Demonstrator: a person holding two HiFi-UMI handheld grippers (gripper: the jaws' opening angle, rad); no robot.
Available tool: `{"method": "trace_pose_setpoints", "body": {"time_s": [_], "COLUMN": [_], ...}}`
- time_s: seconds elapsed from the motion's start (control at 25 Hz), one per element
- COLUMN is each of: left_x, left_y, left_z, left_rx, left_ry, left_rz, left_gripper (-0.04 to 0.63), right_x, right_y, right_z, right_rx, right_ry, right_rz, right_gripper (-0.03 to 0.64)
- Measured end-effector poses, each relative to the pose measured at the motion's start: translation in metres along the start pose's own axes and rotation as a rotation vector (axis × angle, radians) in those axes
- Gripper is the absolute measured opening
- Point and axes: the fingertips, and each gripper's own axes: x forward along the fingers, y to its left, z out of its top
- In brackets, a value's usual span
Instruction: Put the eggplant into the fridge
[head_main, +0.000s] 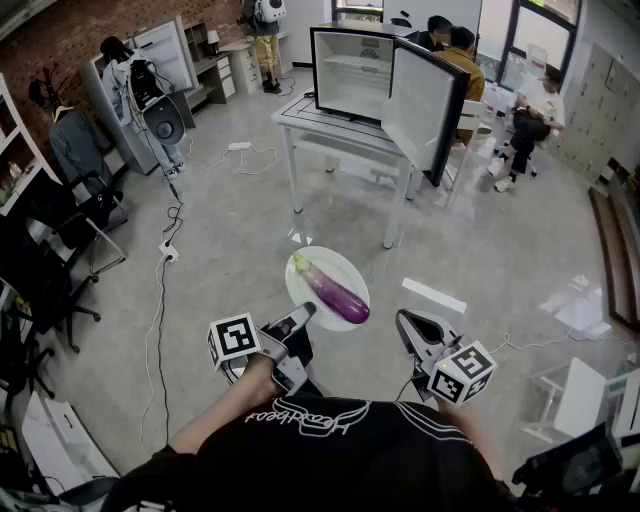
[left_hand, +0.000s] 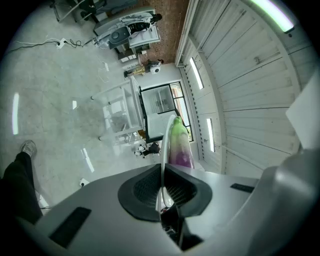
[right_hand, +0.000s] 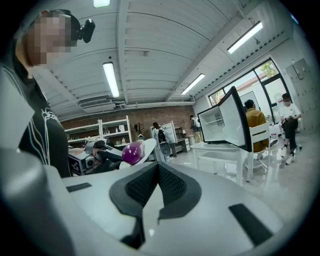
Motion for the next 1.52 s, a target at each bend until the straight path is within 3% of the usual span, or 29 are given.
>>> {"method": "trace_pose_setpoints", "body": {"time_s": [0.6,1.08,1.52], "left_x": [-0.001,0.003,0.046], "left_y": [-0.021,0.0,0.017], "left_z": [-0.016,-0.015,0.033], "left_rx": [0.016,-0.016,-0.032], "left_ry": [-0.001,0.002,0.025], "left_rz": [-0.052,-0.017,-0.02], "left_gripper": [0.023,0.023,0.023], "right_x": [-0.017,-0.013,0.036], "right_y": [0.009,-0.009,-0.044], "right_z": [0.007,-0.006,0.0], "right_rx": [-0.072,-0.037,-0.041], "right_ry": [-0.006,-0.004,0.016], "right_rz": [0.013,0.002,-0.011], "right_gripper": [0.006,0.006,0.006]}}
